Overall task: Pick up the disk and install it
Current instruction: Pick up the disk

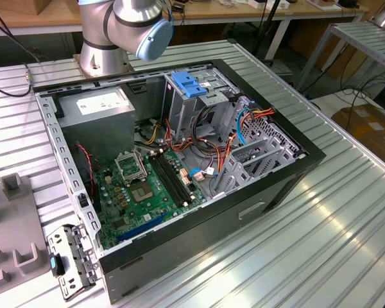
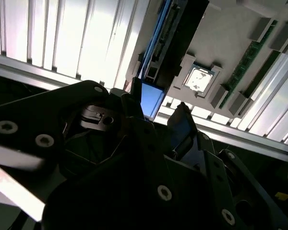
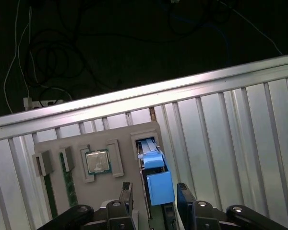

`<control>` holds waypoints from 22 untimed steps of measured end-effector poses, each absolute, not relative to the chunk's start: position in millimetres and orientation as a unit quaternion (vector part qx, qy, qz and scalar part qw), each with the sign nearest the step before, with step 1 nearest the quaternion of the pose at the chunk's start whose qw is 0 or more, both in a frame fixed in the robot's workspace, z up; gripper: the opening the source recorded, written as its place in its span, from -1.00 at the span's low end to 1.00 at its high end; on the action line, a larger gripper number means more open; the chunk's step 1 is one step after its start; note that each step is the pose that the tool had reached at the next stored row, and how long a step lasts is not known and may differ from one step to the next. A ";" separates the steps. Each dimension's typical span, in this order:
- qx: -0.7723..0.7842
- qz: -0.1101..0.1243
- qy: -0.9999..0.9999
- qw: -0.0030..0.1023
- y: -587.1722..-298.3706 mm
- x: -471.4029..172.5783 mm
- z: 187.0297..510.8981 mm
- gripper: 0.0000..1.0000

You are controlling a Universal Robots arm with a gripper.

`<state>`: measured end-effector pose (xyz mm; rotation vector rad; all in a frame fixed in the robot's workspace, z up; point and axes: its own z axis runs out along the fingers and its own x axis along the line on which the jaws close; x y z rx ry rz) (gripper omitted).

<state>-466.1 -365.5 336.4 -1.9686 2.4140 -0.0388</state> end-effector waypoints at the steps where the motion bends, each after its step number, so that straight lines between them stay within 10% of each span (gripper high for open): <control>1: -0.636 -0.012 0.772 0.013 -365.5 -466.1 333.3 0.00; 22: -0.639 -0.006 0.769 0.006 -363.1 -467.9 302.0 0.00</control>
